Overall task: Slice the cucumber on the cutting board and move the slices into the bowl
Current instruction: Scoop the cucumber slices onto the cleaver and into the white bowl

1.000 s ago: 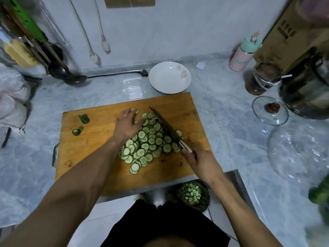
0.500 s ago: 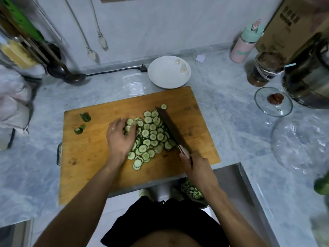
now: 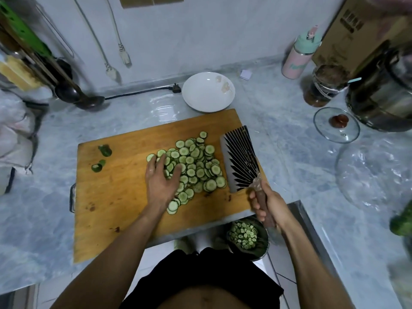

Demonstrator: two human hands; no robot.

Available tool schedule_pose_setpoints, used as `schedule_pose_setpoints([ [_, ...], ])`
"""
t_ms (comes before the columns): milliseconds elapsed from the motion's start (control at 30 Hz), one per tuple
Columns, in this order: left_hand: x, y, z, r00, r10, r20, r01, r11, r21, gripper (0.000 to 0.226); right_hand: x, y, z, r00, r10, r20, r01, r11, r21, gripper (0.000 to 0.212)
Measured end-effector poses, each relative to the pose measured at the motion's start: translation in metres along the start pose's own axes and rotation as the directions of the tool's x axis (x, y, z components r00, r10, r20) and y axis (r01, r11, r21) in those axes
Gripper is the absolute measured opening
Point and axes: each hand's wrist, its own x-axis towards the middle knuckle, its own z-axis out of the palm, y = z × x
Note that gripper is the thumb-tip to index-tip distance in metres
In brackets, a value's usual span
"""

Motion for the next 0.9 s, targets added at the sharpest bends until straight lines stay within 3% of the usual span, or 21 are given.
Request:
schedule_pose_setpoints([
  [167,0.002,0.002,-0.001,0.997,0.058,0.047,-0.062,0.993,0.099,0.083,0.009,0.010,0.004,0.977,-0.179,-0.117,0.150,0.963,-0.223,0.040],
  [333,0.004,0.009,0.002,0.982,0.177,0.071,-0.189,0.953,0.235,0.078,0.008,0.007,0.019,0.931,-0.323,-0.171,0.235,0.886,-0.399,0.041],
  [667,0.018,0.038,0.021,0.977,0.159,0.141,-0.199,0.916,0.348,0.072,0.039,-0.006,0.045,0.933,-0.359,-0.009,0.297,0.785,-0.544,0.056],
  [800,0.019,0.062,0.032,0.978,0.114,0.174,-0.178,0.891,0.417,0.081,0.051,-0.010,0.044,0.924,-0.357,0.133,0.358,0.690,-0.629,0.067],
  [900,0.020,0.070,0.043,0.978,0.095,0.185,-0.172,0.867,0.467,0.079,0.054,-0.011,0.042,0.917,-0.350,0.192,0.385,0.649,-0.656,0.063],
])
